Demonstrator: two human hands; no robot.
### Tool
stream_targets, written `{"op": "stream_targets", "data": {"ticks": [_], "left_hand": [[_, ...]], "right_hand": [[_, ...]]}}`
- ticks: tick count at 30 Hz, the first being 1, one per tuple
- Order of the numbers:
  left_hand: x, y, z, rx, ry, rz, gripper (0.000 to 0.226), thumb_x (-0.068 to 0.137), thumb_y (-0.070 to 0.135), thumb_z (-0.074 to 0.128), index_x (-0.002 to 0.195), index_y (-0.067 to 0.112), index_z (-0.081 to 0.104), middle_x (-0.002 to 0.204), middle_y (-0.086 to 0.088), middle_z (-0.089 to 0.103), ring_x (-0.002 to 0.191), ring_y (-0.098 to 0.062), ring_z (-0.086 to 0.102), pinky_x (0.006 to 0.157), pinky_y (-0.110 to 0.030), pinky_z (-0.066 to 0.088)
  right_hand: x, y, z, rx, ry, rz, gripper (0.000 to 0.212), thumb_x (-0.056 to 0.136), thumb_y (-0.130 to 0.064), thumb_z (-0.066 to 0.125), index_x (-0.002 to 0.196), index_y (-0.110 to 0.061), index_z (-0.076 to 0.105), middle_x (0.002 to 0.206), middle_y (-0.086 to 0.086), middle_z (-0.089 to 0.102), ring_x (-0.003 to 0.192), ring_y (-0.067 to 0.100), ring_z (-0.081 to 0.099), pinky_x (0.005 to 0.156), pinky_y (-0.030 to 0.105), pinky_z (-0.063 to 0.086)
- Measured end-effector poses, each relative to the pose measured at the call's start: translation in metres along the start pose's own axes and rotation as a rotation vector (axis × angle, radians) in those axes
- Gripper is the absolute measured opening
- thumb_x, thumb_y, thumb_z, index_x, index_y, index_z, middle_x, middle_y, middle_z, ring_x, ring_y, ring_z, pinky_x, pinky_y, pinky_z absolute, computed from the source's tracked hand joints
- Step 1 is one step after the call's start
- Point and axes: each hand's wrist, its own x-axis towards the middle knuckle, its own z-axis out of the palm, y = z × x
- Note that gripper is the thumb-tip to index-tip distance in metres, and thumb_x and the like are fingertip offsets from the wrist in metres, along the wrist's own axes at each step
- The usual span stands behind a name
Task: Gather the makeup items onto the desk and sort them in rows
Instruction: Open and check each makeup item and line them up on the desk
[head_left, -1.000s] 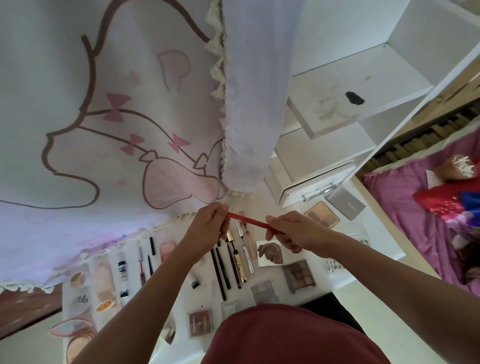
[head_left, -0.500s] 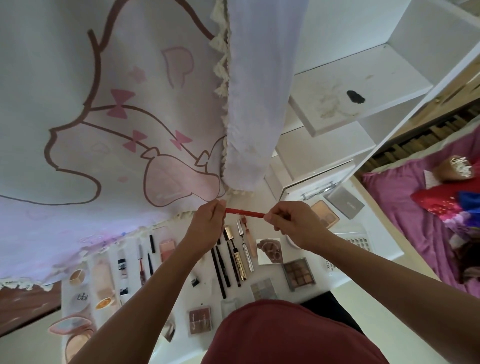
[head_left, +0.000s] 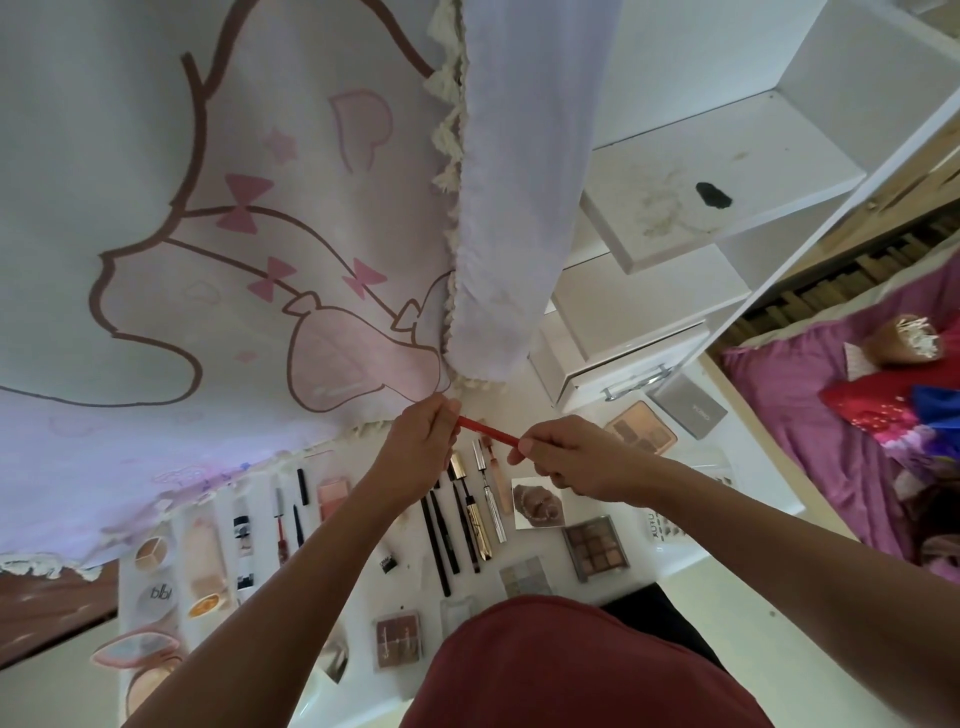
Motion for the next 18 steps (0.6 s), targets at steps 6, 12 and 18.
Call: {"op": "stream_targets", "data": {"ticks": [6,12,18], "left_hand": [[-0.001,-0.002,-0.005,-0.093,-0.04,-0.066,0.034,0.104,0.023,0.036,0.074,0.011,0.044,0.051,0.008,0.038,0.042,-0.005,0.034,0.046,-0.021,0.032],[-0.004,-0.001,-0.005,-0.075,-0.047,-0.122,0.036,0.104,0.026,0.037,0.072,0.012,0.045,0.053,0.005,0.038,0.046,-0.009,0.035,0.044,-0.019,0.032],[0.0,0.001,-0.006,-0.097,-0.024,-0.192,0.039,0.104,0.027,0.037,0.068,0.013,0.042,0.051,0.003,0.035,0.045,-0.012,0.032,0.04,-0.018,0.028]], "right_hand": [[0.002,0.003,0.008,-0.323,0.153,-0.18,0.026,0.102,-0.031,0.046,0.096,-0.018,0.068,0.055,-0.009,0.045,0.045,0.005,0.036,0.047,0.019,0.032],[0.005,0.011,0.013,-0.422,0.205,-0.259,0.025,0.102,-0.032,0.047,0.1,-0.018,0.067,0.053,-0.009,0.048,0.043,0.004,0.045,0.045,0.016,0.029],[0.011,0.016,0.015,-0.605,0.267,-0.301,0.03,0.103,-0.038,0.042,0.109,-0.02,0.064,0.052,-0.01,0.047,0.042,0.008,0.042,0.05,0.023,0.032]]}}
